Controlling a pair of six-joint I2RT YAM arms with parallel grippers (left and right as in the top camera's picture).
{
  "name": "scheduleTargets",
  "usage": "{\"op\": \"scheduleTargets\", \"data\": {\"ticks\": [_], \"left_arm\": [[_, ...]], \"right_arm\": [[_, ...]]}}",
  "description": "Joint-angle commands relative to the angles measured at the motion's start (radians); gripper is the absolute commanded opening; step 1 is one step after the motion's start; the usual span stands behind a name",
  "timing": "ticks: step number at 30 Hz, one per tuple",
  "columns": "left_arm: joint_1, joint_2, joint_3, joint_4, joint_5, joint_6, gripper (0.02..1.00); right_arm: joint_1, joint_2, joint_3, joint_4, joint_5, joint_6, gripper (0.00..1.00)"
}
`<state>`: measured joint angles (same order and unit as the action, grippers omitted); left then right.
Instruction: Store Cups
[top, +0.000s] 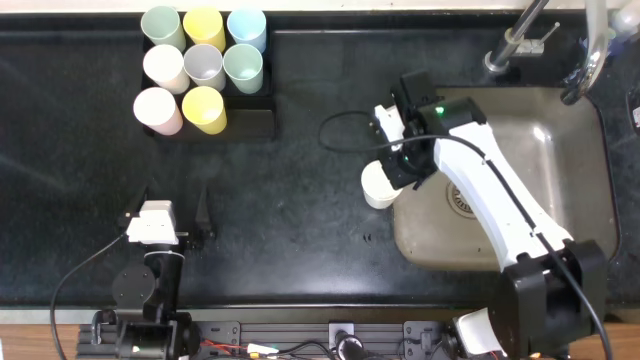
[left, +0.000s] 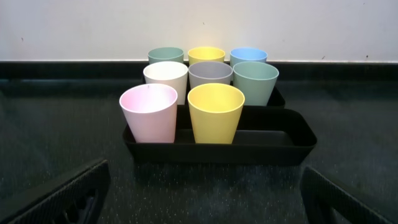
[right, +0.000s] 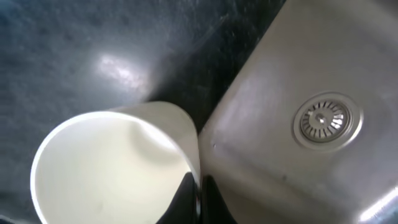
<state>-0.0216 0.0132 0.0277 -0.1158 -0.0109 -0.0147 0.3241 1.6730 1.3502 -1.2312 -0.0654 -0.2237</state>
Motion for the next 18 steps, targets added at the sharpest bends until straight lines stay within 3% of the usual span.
{"op": "scheduleTargets", "data": {"ticks": [1, 9, 18], "left_arm": [[0.006, -0.01, -0.005, 0.002, 0.01, 0.018, 1.0], [0.006, -0.01, -0.005, 0.002, 0.01, 0.019, 1.0], [0.006, -0.01, -0.005, 0.002, 0.01, 0.018, 1.0]], "right_arm": [[0.01, -0.004, 0.247, -0.051, -0.05, 0.018, 0.045], [0.097, 0.013, 0.518, -0.072, -0.101, 0.045, 0.045], [0.273, 0.286, 0.88, -0.146, -0.069, 0.114, 0.042]]}}
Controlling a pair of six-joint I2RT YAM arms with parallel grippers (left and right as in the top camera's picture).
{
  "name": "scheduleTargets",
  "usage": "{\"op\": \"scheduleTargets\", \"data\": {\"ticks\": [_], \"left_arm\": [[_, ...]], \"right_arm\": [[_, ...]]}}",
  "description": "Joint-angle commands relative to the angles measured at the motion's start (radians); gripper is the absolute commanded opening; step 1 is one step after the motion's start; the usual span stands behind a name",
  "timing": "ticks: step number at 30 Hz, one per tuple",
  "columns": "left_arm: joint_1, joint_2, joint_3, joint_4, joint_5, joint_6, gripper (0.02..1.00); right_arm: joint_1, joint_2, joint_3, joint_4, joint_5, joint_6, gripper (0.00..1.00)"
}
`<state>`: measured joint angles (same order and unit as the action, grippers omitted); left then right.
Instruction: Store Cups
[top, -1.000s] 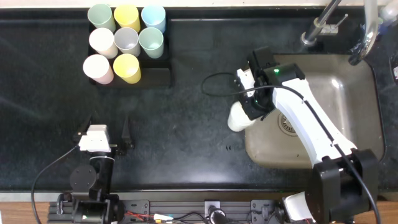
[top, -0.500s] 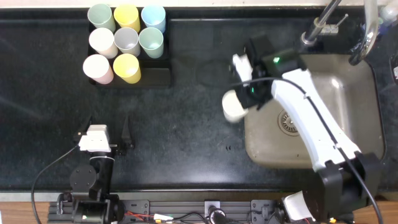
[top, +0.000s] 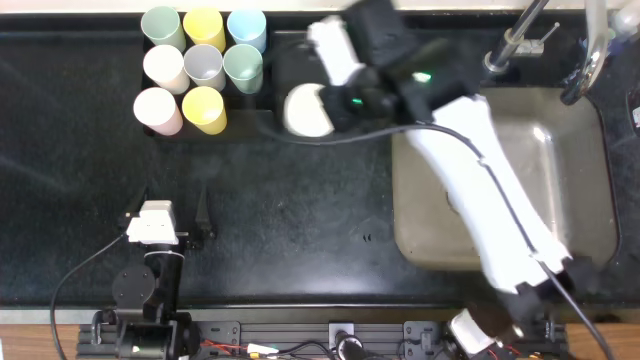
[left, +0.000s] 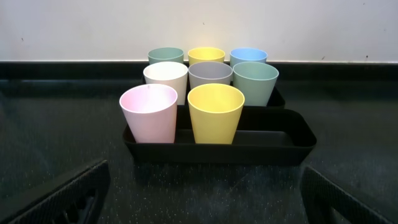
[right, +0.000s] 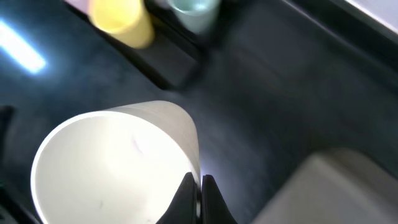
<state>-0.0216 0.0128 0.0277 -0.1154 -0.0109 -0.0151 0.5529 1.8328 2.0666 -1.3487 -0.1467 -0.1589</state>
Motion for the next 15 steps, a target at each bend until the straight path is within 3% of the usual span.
{"op": "scheduleTargets", "data": {"ticks": [1, 7, 15], "left_arm": [[0.006, -0.01, -0.005, 0.001, 0.01, 0.019, 1.0], [0.006, -0.01, -0.005, 0.002, 0.01, 0.019, 1.0], [0.006, -0.01, -0.005, 0.001, 0.01, 0.019, 1.0]], "right_arm": [[0.053, 0.166, 0.222, -0.05, 0.021, 0.051, 0.042], [0.087, 0.383, 0.495, -0.116, 0.09, 0.077, 0.042], [0.115, 0.48, 0.521, -0.12, 0.092, 0.077, 0.045]]}}
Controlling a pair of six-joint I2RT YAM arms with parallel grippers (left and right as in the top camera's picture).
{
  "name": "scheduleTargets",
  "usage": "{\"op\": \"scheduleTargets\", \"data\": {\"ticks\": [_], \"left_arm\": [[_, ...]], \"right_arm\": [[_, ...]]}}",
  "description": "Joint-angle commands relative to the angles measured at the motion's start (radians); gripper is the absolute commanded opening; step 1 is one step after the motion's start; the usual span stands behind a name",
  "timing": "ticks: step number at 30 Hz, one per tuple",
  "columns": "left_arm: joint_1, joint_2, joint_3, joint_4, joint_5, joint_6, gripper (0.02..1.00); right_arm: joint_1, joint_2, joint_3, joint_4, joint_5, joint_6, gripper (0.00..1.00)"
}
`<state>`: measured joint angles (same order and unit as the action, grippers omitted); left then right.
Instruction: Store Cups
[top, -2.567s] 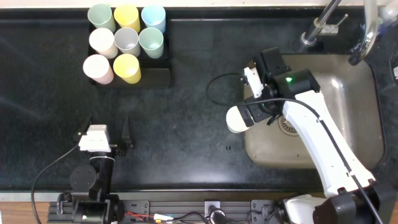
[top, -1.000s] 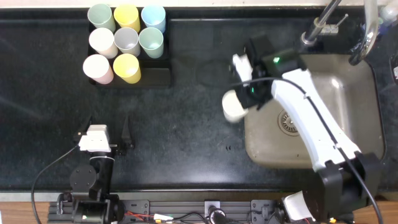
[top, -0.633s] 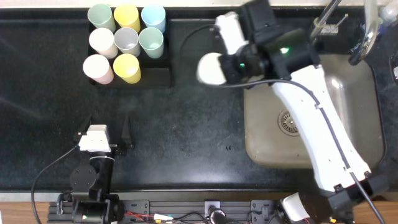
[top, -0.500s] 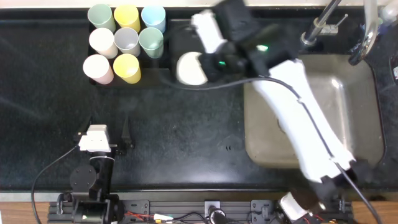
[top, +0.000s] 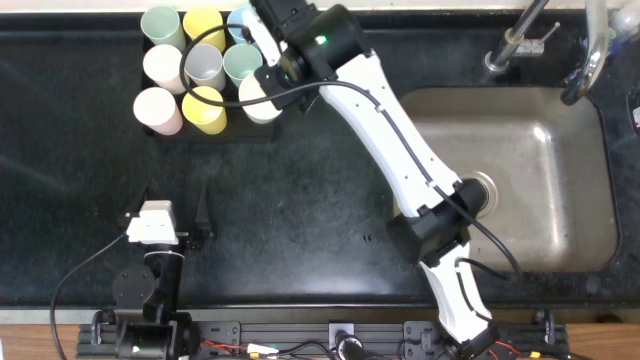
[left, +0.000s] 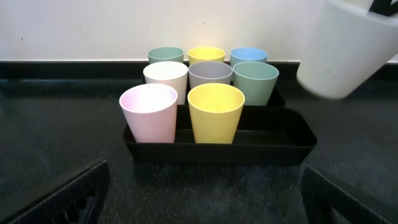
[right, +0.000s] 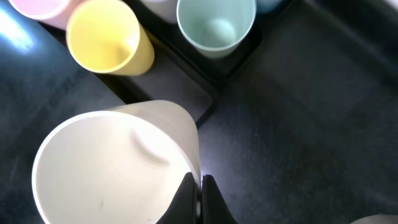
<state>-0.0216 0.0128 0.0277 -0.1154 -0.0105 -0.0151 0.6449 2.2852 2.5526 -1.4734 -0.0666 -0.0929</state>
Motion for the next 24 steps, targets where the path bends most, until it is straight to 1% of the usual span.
{"op": "scheduleTargets", "data": {"ticks": [1, 10, 16, 20, 24], "left_arm": [[0.006, -0.01, -0.005, 0.001, 0.01, 0.019, 1.0], [0.006, -0.01, -0.005, 0.001, 0.01, 0.019, 1.0], [0.006, -0.01, -0.005, 0.002, 0.01, 0.019, 1.0], [0.006, -0.01, -0.005, 0.001, 0.01, 0.019, 1.0], [0.006, -0.01, -0.005, 0.001, 0.01, 0.019, 1.0]], "right_arm": [[0.027, 0.032, 0.035, 0.005, 0.012, 0.01, 0.042], [0.04, 0.077, 0.034, 0.001, 0.013, -0.022, 0.042], [0.041, 0.093, 0.034, 0.01, 0.029, -0.027, 0.047], [0.041, 0.102, 0.034, 0.024, 0.064, -0.027, 0.047], [0.043, 0.117, 0.034, 0.032, 0.066, -0.027, 0.045]]}}
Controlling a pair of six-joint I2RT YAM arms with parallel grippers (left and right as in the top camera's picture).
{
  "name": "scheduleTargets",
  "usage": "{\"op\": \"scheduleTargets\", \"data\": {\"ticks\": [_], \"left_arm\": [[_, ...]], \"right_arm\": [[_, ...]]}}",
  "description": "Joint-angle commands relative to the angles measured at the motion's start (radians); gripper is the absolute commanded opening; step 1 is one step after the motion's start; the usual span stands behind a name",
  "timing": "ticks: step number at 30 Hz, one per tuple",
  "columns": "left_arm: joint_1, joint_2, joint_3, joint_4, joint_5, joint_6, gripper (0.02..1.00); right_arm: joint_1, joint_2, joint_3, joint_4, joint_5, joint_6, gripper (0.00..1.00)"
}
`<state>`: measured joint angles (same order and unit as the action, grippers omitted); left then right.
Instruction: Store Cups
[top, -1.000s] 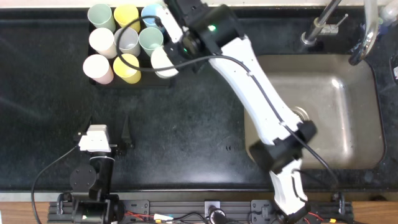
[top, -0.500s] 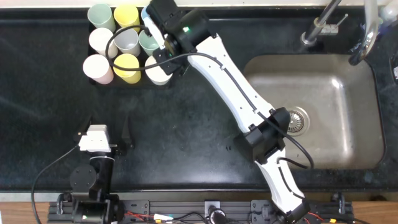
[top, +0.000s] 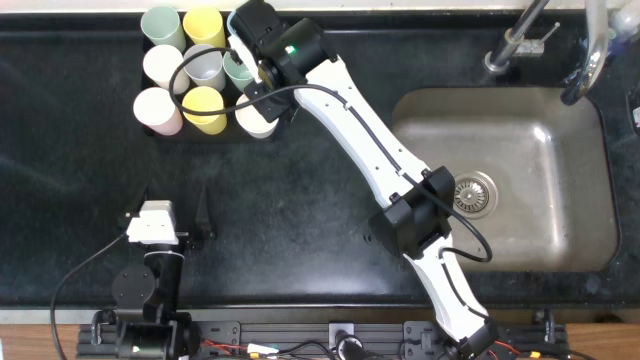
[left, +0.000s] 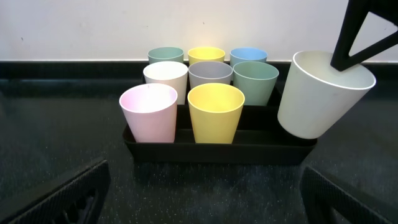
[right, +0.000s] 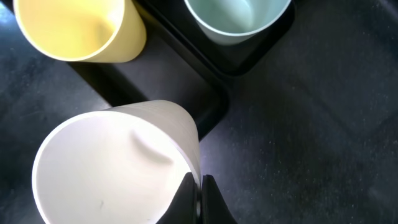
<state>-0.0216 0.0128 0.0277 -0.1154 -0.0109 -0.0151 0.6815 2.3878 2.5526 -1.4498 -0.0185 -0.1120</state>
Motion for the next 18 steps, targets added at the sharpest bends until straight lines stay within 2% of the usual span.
{"op": "scheduleTargets", "data": {"ticks": [1, 18], "left_arm": [[0.006, -0.01, -0.005, 0.001, 0.01, 0.019, 0.998], [0.006, -0.01, -0.005, 0.002, 0.01, 0.019, 1.0]], "right_arm": [[0.007, 0.019, 0.034, 0.008, 0.016, -0.008, 0.045], [0.007, 0.027, 0.015, 0.052, 0.015, -0.023, 0.045]]}}
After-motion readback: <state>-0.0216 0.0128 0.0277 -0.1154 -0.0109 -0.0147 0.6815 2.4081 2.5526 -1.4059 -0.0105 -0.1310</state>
